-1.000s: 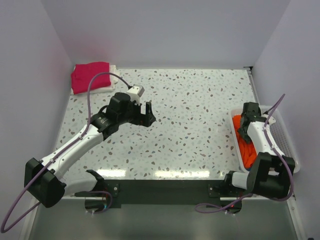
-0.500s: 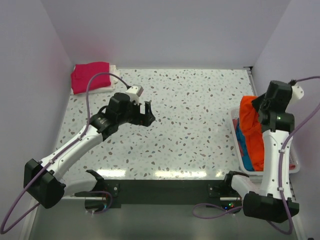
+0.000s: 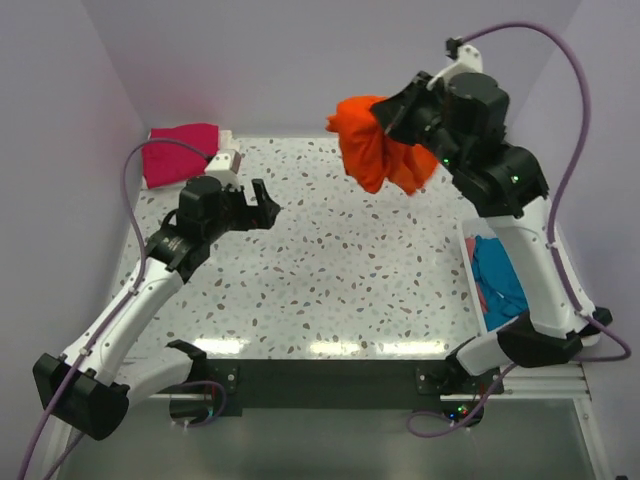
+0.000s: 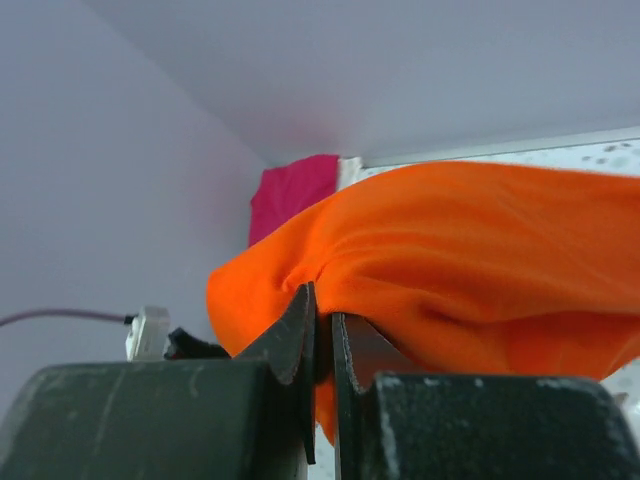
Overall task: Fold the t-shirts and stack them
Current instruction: Move the tshirt to the center of the board, then flatten the tshirt out
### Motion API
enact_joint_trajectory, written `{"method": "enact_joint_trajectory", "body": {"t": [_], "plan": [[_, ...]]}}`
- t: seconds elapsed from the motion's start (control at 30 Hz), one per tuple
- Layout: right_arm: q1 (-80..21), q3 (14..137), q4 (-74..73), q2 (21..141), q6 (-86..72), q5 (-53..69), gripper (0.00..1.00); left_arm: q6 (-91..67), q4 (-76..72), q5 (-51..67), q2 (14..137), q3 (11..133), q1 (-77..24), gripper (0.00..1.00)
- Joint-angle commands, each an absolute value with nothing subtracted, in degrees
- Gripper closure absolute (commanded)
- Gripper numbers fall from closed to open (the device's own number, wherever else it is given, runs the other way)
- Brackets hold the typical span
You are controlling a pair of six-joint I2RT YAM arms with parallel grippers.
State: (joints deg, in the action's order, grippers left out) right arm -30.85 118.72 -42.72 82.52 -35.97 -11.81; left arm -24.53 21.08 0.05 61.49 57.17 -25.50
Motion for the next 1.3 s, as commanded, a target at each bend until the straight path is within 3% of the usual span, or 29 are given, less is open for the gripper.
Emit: {"method": "enact_joint_trajectory", "body": {"t": [0.0,0.17,0.3,0.33,0.37,0.4,0.47,0.5,0.57,0.77,1.0,1.13,1.27], "plan": [[-40.8,127.0,-41.6,87.8,-32.3,-15.0,1.00,-25.5,20.2,-1.4,58.4,59.9,-20.7,0.00],[-38.7,126.9,-42.0,91.7,-35.4,-12.6,1.00,-25.3,20.9,-6.1,57.3,60.4,-19.6,0.00],[-25.4,108.0,-34.9,90.8,-40.9,-0.1,1.00,-26.3,20.0,-6.8,57.5,58.2,-19.5,0.00],[-23.5,104.5,-32.1,91.4,-41.1,3.0,0.93,-27.1,19.6,-6.8,57.7,57.5,-19.5,0.00],[-19.7,101.5,-31.3,92.0,-41.0,4.3,0.77,-27.6,19.3,-6.3,58.1,56.8,-19.5,0.00],[-17.9,96.6,-31.0,93.2,-40.7,5.8,0.67,-27.9,19.1,-6.1,58.4,55.6,-19.5,0.00],[-14.0,92.5,-31.2,95.3,-39.7,9.5,0.55,-30.1,18.4,-5.3,59.3,53.8,-19.5,0.00],[-13.5,88.2,-30.8,95.2,-39.2,9.7,0.42,-30.9,17.8,-4.9,59.4,51.4,-19.5,0.00],[-14.0,84.1,-29.4,92.7,-37.1,5.3,0.32,-33.7,16.2,-4.0,60.4,47.8,-19.5,0.00],[-22.8,73.3,-31.3,87.5,-34.1,-10.3,0.32,-40.7,6.3,1.5,65.5,37.7,-19.5,0.05],[-27.0,65.8,-26.1,90.3,-32.9,-13.8,0.39,-43.7,0.9,4.0,73.8,35.7,-21.3,0.23],[-27.3,64.7,-25.8,91.1,-31.9,-17.4,0.41,-44.0,6.5,-3.8,75.5,39.5,-30.0,0.24],[-27.2,64.9,-26.5,92.5,-30.7,-21.3,0.41,-44.2,8.1,-2.6,76.8,40.4,-35.6,0.28]]}}
